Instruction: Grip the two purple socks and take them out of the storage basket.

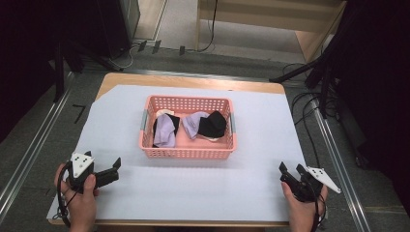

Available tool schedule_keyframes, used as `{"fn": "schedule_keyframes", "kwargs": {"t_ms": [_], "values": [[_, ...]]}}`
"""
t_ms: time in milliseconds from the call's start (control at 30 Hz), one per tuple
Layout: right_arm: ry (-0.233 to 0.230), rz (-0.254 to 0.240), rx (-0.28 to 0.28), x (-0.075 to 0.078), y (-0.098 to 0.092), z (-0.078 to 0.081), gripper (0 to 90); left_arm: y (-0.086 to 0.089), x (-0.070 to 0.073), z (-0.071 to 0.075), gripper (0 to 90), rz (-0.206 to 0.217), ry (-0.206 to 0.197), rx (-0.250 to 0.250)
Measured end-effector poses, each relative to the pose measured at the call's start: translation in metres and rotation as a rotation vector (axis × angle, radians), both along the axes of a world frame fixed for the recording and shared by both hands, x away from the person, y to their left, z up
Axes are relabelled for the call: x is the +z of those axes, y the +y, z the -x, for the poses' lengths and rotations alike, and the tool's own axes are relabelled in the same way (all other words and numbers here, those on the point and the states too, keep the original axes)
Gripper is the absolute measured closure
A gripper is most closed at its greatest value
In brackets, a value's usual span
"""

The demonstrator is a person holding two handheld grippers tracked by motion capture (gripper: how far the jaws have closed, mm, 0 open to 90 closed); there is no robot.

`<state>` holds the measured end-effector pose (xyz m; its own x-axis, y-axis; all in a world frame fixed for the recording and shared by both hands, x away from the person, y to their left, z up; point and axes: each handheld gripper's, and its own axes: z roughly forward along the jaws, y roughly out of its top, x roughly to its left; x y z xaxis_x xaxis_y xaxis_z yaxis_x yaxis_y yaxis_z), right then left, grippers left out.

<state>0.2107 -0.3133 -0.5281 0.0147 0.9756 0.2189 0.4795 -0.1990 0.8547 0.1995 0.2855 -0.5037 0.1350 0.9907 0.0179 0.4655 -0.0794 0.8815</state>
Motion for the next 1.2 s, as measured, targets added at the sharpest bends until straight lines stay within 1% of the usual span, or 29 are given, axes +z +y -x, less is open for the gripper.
{"fn": "schedule_keyframes", "kwargs": {"t_ms": [33,67,100,133,167,200,233,300,333,367,433,500,600,633,733,767,800,833,867,900,933,1000,1033,1100,1133,1200], "values": [[0.0,0.022,0.001,0.0,0.0,-0.001,38.3,0.0,0.0,0.0,1.8,-0.003,0.001,-0.007],[0.001,0.023,-0.012,0.001,0.003,0.0,40.2,0.0,0.0,0.0,1.8,-0.003,0.001,-0.007],[0.001,0.023,-0.012,0.001,0.003,0.0,40.2,0.0,0.0,0.0,1.8,-0.004,0.0,-0.007],[-0.023,0.048,0.0,0.002,0.005,0.002,43.4,0.0,0.0,-0.001,1.8,-0.007,0.006,-0.01],[-0.023,0.048,0.0,0.002,0.005,0.002,43.4,0.0,0.0,-0.001,1.8,-0.007,0.006,-0.01],[-0.048,0.018,0.025,0.004,0.009,0.003,44.6,0.0,0.0,-0.001,1.8,-0.006,0.009,-0.013],[-0.048,0.018,0.025,0.004,0.009,0.003,44.6,0.0,0.0,-0.001,1.8,-0.006,0.009,-0.013],[-0.079,0.032,0.059,0.011,0.019,0.005,45.2,0.0,0.0,-0.001,1.8,-0.005,0.012,-0.016],[-0.085,0.032,0.073,0.014,0.022,0.005,45.2,0.0,-0.001,-0.002,1.8,-0.005,0.014,-0.021],[-0.085,0.032,0.073,0.014,0.022,0.005,45.2,0.0,-0.001,-0.002,1.8,-0.005,0.014,-0.021],[-0.102,0.041,0.092,0.02,0.029,0.005,44.9,0.0,0.0,-0.002,1.8,0.001,0.022,-0.022],[-0.116,0.044,0.109,0.027,0.035,0.003,44.5,0.0,-0.001,-0.001,1.8,0.001,0.01,-0.028],[-0.127,0.019,0.133,0.039,0.042,-0.001,44.2,0.0,-0.001,0.0,1.8,-0.005,0.001,-0.038],[-0.138,0.019,0.143,0.045,0.047,-0.005,44.3,0.001,0.0,0.001,1.8,0.004,-0.008,-0.044],[-0.144,0.017,0.146,0.05,0.053,-0.009,44.4,0.002,0.0,0.002,1.8,0.02,-0.013,-0.04],[-0.14,0.005,0.153,0.053,0.056,-0.011,44.5,0.003,0.0,0.002,1.8,0.028,-0.011,-0.042],[-0.139,0.006,0.165,0.057,0.063,-0.016,44.9,0.004,0.0,0.001,1.8,0.031,-0.007,-0.039],[-0.139,0.006,0.165,0.057,0.063,-0.016,44.9,0.004,0.0,0.001,1.8,0.031,-0.007,-0.039],[-0.14,0.012,0.178,0.061,0.072,-0.02,44.9,0.003,-0.001,0.001,1.8,0.033,-0.007,-0.039],[-0.14,0.012,0.178,0.061,0.072,-0.02,44.9,0.003,0.0,0.001,1.8,0.029,-0.001,-0.039],[-0.136,0.018,0.2,0.065,0.081,-0.025,44.7,0.002,-0.001,0.0,1.8,0.018,0.002,-0.04],[-0.133,0.022,0.221,0.07,0.09,-0.029,44.5,0.001,-0.001,0.0,1.8,0.012,0.005,-0.039],[-0.133,0.022,0.221,0.07,0.09,-0.029,44.5,0.001,-0.001,0.0,1.8,0.012,0.005,-0.039],[-0.135,0.028,0.24,0.074,0.098,-0.033,44.3,0.002,-0.001,0.0,1.8,0.013,0.006,-0.041],[-0.14,0.033,0.257,0.078,0.105,-0.037,44.2,0.002,-0.001,0.0,1.8,0.021,0.006,-0.041],[-0.143,0.035,0.269,0.082,0.111,-0.04,44.3,0.002,-0.001,0.0,1.8,0.021,0.005,-0.042]]}}
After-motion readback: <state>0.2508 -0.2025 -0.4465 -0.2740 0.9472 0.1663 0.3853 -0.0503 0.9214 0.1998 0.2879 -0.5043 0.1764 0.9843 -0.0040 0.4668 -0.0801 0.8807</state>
